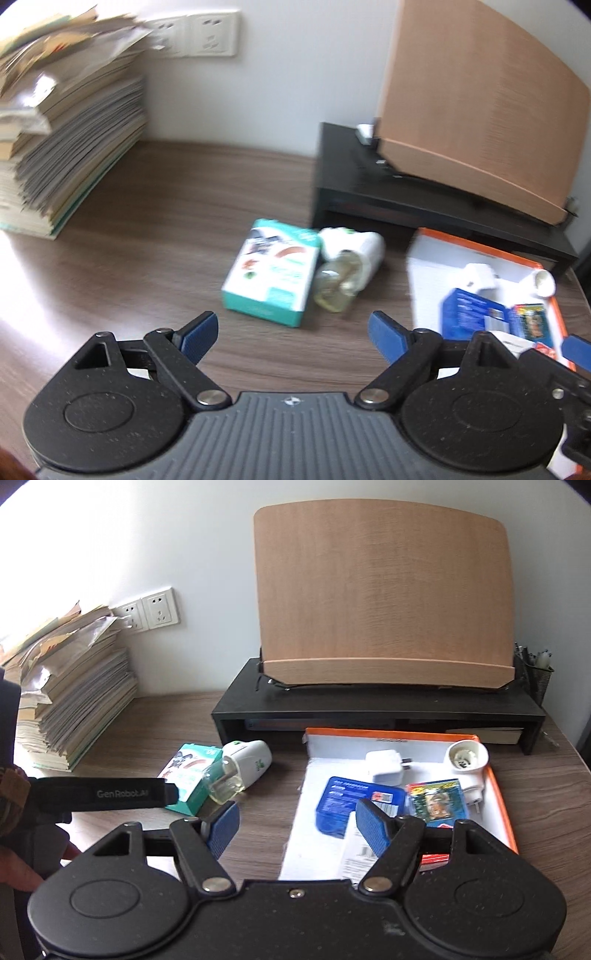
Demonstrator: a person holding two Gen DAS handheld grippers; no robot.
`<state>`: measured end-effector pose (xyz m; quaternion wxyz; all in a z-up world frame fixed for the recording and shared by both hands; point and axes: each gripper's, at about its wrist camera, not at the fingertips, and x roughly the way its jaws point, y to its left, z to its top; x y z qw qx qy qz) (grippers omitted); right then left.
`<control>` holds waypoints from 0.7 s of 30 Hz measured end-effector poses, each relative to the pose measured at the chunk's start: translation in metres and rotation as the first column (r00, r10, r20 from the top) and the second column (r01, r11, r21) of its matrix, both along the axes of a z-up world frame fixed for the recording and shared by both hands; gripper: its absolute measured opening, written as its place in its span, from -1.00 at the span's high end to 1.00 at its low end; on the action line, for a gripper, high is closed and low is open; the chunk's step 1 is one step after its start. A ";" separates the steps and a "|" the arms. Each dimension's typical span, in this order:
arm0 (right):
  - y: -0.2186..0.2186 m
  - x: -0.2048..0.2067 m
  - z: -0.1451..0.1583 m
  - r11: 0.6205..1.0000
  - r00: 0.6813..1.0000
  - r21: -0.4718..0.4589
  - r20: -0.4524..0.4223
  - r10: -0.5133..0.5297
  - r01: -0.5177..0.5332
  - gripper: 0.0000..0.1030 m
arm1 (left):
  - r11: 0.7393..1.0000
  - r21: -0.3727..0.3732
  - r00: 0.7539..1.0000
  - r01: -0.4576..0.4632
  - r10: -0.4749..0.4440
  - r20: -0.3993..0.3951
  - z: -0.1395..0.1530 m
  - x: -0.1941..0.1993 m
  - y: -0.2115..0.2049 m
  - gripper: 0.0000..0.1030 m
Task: Organize rigid objects
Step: 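Grasp the teal bandage box with the left tool while the right tool moves to the white repeller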
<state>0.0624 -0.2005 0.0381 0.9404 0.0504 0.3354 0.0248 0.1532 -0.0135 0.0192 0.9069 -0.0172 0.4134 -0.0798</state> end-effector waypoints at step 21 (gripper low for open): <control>0.019 0.032 -0.029 0.997 0.993 -0.003 -0.085 -0.077 0.077 -0.61 | 0.999 -0.003 0.998 0.041 -0.041 -0.055 -0.040 0.090 0.011 -0.78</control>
